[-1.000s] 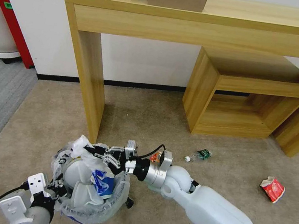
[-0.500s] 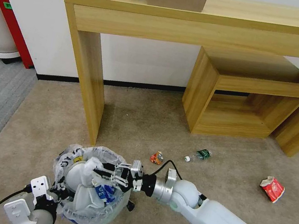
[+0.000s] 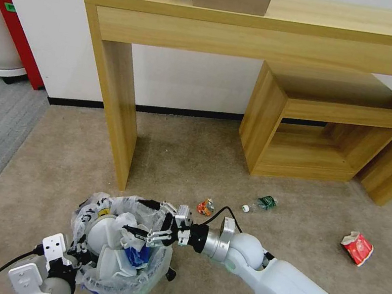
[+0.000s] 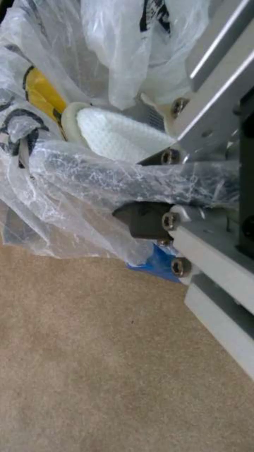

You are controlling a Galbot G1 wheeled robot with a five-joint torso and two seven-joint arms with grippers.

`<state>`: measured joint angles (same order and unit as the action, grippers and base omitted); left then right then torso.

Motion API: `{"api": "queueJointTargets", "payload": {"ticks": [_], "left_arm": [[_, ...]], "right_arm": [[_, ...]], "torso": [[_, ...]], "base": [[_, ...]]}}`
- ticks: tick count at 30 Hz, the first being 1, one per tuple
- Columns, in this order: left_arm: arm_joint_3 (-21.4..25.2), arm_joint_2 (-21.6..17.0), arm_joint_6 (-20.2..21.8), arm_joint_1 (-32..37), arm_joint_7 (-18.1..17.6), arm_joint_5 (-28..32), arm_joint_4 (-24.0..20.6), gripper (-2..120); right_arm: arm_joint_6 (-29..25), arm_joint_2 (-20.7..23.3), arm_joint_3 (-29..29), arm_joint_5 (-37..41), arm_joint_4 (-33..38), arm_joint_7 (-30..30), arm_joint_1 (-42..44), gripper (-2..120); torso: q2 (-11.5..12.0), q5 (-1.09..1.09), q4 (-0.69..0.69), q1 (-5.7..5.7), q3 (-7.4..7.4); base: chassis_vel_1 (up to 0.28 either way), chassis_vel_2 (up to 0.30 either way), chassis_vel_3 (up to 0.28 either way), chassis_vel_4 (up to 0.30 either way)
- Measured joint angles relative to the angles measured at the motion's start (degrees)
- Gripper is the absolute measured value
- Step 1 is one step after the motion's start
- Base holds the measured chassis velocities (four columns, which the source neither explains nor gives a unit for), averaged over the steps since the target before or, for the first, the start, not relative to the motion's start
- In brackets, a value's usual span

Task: Pick up the trash bin and place the garbage on the floor into it.

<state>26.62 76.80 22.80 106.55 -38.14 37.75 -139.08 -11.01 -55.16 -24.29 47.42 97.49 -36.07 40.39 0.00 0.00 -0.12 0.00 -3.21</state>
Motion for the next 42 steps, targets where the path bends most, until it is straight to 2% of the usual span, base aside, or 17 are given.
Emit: {"api": "queueJointTargets", "payload": {"ticks": [5, 8, 10, 12, 14, 16, 18, 20, 22, 24, 30, 36, 42], "left_arm": [[-0.5, 0.1, 0.0, -0.1, 0.1, -0.1, 0.2, 0], [-1.3, 0.2, 0.0, -0.1, 0.6, -0.7, 0.3, 0], [-1.5, 0.2, 0.1, -0.1, 0.8, -0.8, 0.3, 0], [-2.1, -0.1, 0.0, -0.3, 1.2, -0.9, 0.3, 0], [-2.2, -0.3, -0.1, -0.4, 1.3, -0.9, 0.3, 0], [-2.5, -1.1, -0.2, -1.2, 1.3, -0.1, 0.6, 0], [-2.6, -1.3, -0.2, -1.4, 1.3, 0.0, 0.6, 0], [-3.3, -2.0, -0.4, -2.3, 1.3, 0.7, 1.1, 0], [-3.5, -2.1, -0.4, -2.6, 1.3, 0.8, 1.2, 0], [-4.4, -2.5, -0.4, -4.1, 1.0, 1.2, 2.0, 0], [-5.0, -3.3, -0.4, -5.8, 0.4, 1.9, 2.7, 0], [-3.8, -5.2, -0.4, -7.1, -0.1, 3.8, 2.9, 0], [-0.8, -8.1, -0.5, -9.2, -0.7, 7.0, 3.1, 0]], "right_arm": [[0.4, 0.0, 4.7, 0.1, 1.8, 2.2, 1.8, 100], [1.9, 0.7, 11.9, -0.8, 3.2, 7.1, 5.9, 100], [2.0, 0.9, 13.3, -1.3, 3.3, 7.7, 7.0, 100], [2.2, 2.2, 19.6, -3.5, 4.2, 9.7, 11.6, 100], [2.2, 2.6, 21.3, -4.0, 4.5, 10.1, 12.7, 100], [2.1, 3.2, 28.1, -6.9, 5.7, 11.1, 17.4, 100], [1.9, 3.2, 29.5, -7.6, 6.0, 11.3, 18.4, 100], [1.2, 2.5, 35.8, -11.8, 6.8, 12.8, 22.6, 100], [1.1, 2.1, 37.6, -13.2, 6.9, 13.6, 23.9, 100], [0.1, 0.5, 43.4, -17.8, 7.0, 16.9, 28.1, 100], [-1.7, -1.2, 48.2, -20.6, 6.3, 19.7, 32.4, 100], [-2.6, -3.7, 52.6, -25.9, 1.7, 22.7, 32.7, 100], [-2.6, -3.7, 51.8, -24.3, -3.7, 22.1, 30.6, 100]], "torso": [[0.0, 0.0, 0.01, 0.0, 0.0], [0.0, 0.0, 0.01, 0.0, 0.0], [0.0, 0.01, 0.01, 0.0, 0.0], [0.0, -0.01, 0.0, 0.0, 0.0], [0.0, 0.0, -0.01, 0.0, 0.0], [0.0, -0.01, -0.01, 0.0, 0.0], [0.0, 0.0, -0.01, 0.0, 0.0], [0.0, -0.01, 0.0, 0.0, 0.0], [0.0, 0.0, 0.0, 0.0, 0.0], [0.0, -0.01, -0.01, 0.0, 0.0], [0.0, 0.0, -0.01, 0.0, 0.0], [0.0, 0.0, 0.0, 0.0, 0.0], [0.0, 0.0, 0.0, 0.0, 0.0]], "base": [[0.0, 0.0, 0.0, 0.0], [0.0, 0.0, 0.0, 0.0], [0.0, 0.0, 0.0, 0.0], [0.0, 0.0, 0.0, 0.0], [0.0, 0.0, 0.0, 0.0], [0.0, 0.0, 0.0, 0.0], [0.0, 0.0, 0.0, 0.0], [0.0, 0.0, 0.0, 0.0], [0.0, 0.0, 0.0, 0.0], [0.0, 0.0, 0.0, 0.0], [0.0, 0.0, 0.0, 0.0], [0.0, 0.0, 0.0, 0.0], [0.0, 0.0, 0.0, 0.0]]}}
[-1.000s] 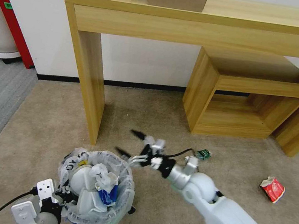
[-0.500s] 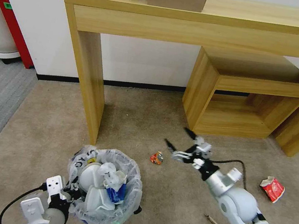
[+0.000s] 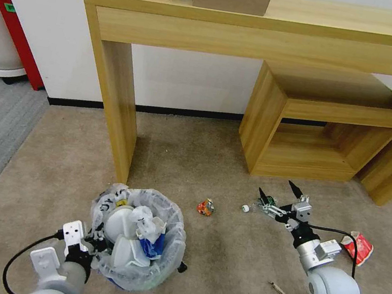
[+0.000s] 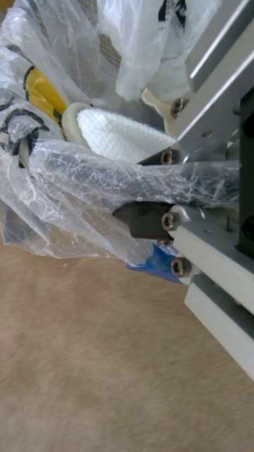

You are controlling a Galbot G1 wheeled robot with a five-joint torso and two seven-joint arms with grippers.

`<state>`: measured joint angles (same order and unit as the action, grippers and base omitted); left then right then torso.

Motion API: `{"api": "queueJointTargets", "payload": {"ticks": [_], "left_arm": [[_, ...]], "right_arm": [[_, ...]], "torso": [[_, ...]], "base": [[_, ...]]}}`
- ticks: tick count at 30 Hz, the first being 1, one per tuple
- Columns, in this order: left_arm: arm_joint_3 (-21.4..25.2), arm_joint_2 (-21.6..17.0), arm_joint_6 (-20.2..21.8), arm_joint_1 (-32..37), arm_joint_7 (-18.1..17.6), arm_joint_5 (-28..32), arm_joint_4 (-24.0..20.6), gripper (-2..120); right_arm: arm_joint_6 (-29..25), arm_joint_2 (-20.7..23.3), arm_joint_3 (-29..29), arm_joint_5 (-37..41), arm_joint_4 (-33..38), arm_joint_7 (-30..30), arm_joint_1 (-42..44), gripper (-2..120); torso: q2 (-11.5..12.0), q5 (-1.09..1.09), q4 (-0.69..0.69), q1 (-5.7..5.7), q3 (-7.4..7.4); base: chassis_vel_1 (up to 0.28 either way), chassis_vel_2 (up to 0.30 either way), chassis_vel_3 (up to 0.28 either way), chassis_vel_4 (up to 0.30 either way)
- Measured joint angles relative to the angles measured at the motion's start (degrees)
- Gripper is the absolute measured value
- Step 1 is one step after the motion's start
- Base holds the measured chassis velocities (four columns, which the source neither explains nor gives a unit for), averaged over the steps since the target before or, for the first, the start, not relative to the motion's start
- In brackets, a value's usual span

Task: Pick up the trash bin and place the garbage on the floor into it.

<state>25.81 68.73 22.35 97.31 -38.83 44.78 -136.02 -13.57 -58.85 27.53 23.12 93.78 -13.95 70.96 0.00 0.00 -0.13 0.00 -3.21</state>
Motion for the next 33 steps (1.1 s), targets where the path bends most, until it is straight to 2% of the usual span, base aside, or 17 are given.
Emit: {"api": "queueJointTargets", "payload": {"ticks": [2, 9, 14, 20, 24, 26, 32, 33], "left_arm": [[1.6, -1.4, 0.0, -1.2, -0.3, 1.8, 0.3, 0], [3.5, -3.2, -0.1, -2.5, -0.4, 3.7, 1.4, 0], [3.4, -3.4, 0.1, -2.4, -0.5, 4.5, 1.5, 0], [3.1, -3.6, 0.2, -2.4, -0.5, 4.6, 1.8, 0], [3.0, -3.9, 0.3, -3.3, -1.0, 5.4, 2.0, 0], [3.3, -4.3, 0.4, -3.7, -1.1, 6.1, 2.3, 0], [3.9, -4.5, 0.4, -3.8, -1.2, 6.5, 2.6, 0], [4.2, -4.3, 0.3, -3.8, -1.3, 6.6, 2.7, 0]], "right_arm": [[-0.2, 0.0, -1.1, 0.3, -3.4, -1.1, -1.9, 100], [0.2, -0.4, -2.0, 0.7, -7.5, -3.4, -4.4, 100], [1.0, 0.1, -2.0, -1.3, -10.3, -5.1, -5.1, 100], [1.0, 1.4, -3.9, 0.7, -11.7, -7.1, -6.1, 100], [0.9, 1.4, -7.7, 3.8, -13.6, -8.8, -9.3, 100], [0.9, 1.2, -11.6, 6.0, -15.4, -9.8, -12.2, 100], [-0.3, 0.6, -16.6, 7.2, -18.8, -13.2, -15.5, 100], [-1.1, -0.2, -19.2, 7.6, -20.4, -14.8, -17.1, 100]], "torso": [[0.0, 0.0, 0.0, 0.0, -0.01], [0.0, 0.01, 0.01, 0.0, -0.01], [0.0, 0.0, 0.01, 0.0, -0.01], [0.0, 0.01, -0.01, 0.0, 0.0], [0.0, 0.0, 0.0, 0.0, 0.0], [0.0, 0.02, 0.01, 0.0, 0.0], [0.0, 0.02, 0.01, 0.0, 0.0], [0.0, 0.0, 0.0, 0.0, 0.0]], "base": [[0.0, 0.0, 0.0, 0.0], [0.0, 0.0, 0.0, 0.0], [0.0, 0.0, 0.0, 0.0], [0.0, 0.0, 0.0, 0.0], [0.0, 0.0, 0.0, 0.0], [0.0, 0.0, 0.0, 0.0], [0.0, 0.0, 0.0, 0.0], [0.0, 0.0, 0.0, 0.0]]}}
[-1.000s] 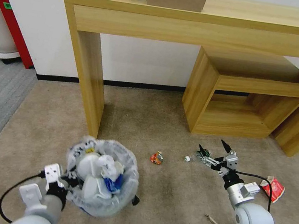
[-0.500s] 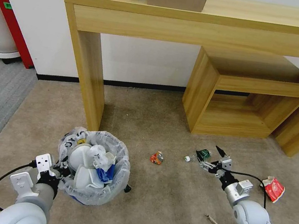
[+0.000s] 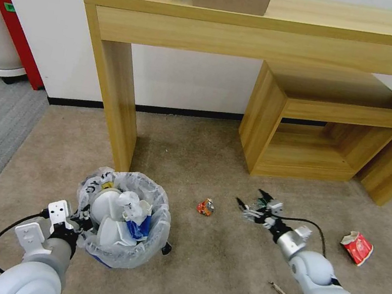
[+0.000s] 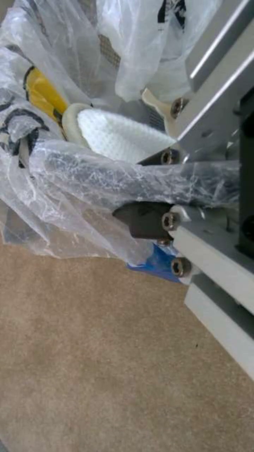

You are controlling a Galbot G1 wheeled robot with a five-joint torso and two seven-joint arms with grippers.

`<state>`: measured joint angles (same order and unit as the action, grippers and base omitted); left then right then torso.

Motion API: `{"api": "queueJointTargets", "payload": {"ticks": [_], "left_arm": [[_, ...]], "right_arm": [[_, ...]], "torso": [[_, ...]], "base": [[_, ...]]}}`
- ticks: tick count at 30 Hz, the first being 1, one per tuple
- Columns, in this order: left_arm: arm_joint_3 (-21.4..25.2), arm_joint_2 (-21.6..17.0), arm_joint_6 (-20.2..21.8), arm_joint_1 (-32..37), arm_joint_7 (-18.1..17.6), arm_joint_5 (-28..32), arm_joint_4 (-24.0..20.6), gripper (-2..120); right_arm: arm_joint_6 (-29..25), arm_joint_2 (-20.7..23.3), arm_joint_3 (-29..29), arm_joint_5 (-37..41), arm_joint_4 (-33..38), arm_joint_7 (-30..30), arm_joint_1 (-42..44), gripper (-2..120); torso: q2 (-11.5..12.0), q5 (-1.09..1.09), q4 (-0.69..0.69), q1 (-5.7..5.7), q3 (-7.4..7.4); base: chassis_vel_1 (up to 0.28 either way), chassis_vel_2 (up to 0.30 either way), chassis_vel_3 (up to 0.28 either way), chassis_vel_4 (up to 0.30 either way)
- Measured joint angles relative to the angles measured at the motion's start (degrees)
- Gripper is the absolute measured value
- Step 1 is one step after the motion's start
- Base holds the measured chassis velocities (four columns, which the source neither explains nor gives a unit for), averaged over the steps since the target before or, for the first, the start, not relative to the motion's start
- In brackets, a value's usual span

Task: Pick up the trash bin and place the garbage on the floor into it.

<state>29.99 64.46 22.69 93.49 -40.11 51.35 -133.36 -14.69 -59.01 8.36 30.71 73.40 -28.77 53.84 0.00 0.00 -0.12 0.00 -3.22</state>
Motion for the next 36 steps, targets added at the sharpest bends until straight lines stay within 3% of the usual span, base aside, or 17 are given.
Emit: {"api": "queueJointTargets", "payload": {"ticks": [8, 15, 19, 22, 25, 27, 36], "left_arm": [[0.2, 0.6, -0.1, -0.2, -0.1, 0.0, 0.7, 0], [0.6, 0.2, -0.7, -1.1, -0.4, 1.3, 1.6, 0], [0.6, 0.1, -0.7, -1.2, -0.5, 1.5, 1.7, 0], [0.4, 0.1, -0.7, -1.1, -0.5, 1.4, 1.8, 0], [-0.2, 0.2, -0.7, -1.0, -0.5, 1.0, 2.2, 0], [-0.5, 0.2, -0.7, -1.0, -0.5, 0.8, 2.4, 0], [-1.9, 0.3, -0.7, -1.0, -0.5, 0.0, 2.9, 0]], "right_arm": [[-1.1, -4.1, -5.9, -1.7, -5.8, -1.5, -5.9, 100], [-0.7, -11.8, -9.1, -9.9, -17.8, 5.3, -14.4, 100], [0.4, -13.7, -9.5, -12.3, -20.4, 8.2, -15.8, 100], [2.4, -14.5, -9.7, -14.3, -21.1, 11.0, -16.0, 100], [9.7, -15.5, -10.1, -17.4, -21.9, 19.2, -15.9, 100], [12.2, -15.8, -10.3, -17.8, -22.1, 21.4, -15.6, 100], [15.4, -17.5, -10.5, -16.5, -25.6, 25.0, -15.9, 100]], "torso": [[0.0, 0.02, 0.0, 0.0, 0.0], [0.0, 0.01, 0.01, 0.0, 0.0], [0.0, 0.02, 0.01, 0.0, 0.0], [0.0, 0.0, 0.01, 0.0, 0.0], [0.0, 0.01, 0.0, 0.0, 0.0], [0.0, 0.0, 0.0, 0.0, 0.0], [0.0, 0.0, -0.01, 0.0, 0.0]], "base": [[0.0, 0.0, 0.0, 0.0], [0.0, 0.0, 0.0, 0.0], [0.0, 0.0, 0.0, 0.0], [0.0, 0.0, 0.0, 0.0], [0.0, 0.0, 0.0, 0.0], [0.0, 0.0, 0.0, 0.0], [0.0, 0.0, 0.0, 0.0]]}}
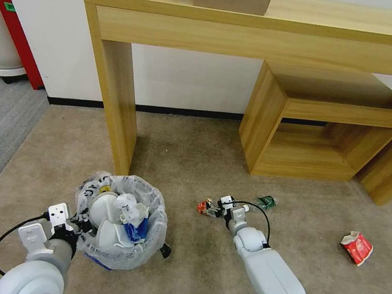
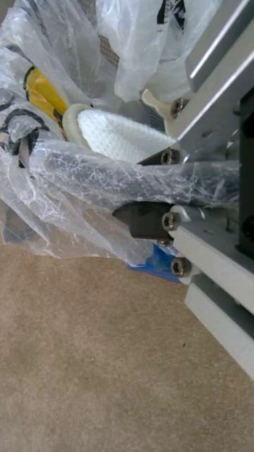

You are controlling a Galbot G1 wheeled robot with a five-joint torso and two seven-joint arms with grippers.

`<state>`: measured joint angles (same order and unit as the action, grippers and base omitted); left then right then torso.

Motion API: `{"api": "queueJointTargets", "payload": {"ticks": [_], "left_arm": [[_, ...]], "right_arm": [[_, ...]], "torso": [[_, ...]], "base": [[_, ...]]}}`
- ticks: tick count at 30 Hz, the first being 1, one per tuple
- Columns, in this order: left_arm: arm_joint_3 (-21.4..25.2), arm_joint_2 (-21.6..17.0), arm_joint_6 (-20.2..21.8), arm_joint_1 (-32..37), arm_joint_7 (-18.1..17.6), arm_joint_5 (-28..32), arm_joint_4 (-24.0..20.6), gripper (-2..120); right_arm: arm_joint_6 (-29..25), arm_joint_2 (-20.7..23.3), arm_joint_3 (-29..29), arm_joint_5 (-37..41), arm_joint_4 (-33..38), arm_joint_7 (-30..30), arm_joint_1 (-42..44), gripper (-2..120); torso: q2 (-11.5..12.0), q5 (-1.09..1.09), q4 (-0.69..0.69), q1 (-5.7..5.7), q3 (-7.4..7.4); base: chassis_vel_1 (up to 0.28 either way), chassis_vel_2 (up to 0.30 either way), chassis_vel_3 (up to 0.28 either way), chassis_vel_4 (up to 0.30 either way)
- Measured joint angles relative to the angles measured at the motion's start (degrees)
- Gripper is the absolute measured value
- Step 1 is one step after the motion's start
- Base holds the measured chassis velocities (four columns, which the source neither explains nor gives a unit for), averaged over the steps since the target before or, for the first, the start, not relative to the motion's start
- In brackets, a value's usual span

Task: Pick up the trash bin and place the garbage on the floor into it.

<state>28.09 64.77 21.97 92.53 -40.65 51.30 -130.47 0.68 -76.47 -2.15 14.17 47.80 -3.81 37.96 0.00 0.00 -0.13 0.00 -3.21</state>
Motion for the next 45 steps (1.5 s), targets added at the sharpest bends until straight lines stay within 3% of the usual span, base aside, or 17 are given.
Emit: {"api": "queueJointTargets", "payload": {"ticks": [28, 45], "left_arm": [[-0.9, -0.6, 0.0, 0.4, 0.4, -0.6, 0.5, 0], [-2.4, -0.7, -0.1, -0.5, 0.1, -0.7, 1.6, 0]], "right_arm": [[-6.1, -8.5, 2.1, -4.9, -17.0, -0.3, -6.0, 100], [-7.5, -10.8, 3.7, -6.2, -21.8, -2.0, -7.0, 100]], "torso": [[0.0, 0.0, 0.01, 0.0, 0.0], [0.0, 0.0, 0.01, 0.0, 0.0]], "base": [[0.0, 0.0, 0.0, 0.0], [0.0, 0.0, 0.0, 0.0]]}}
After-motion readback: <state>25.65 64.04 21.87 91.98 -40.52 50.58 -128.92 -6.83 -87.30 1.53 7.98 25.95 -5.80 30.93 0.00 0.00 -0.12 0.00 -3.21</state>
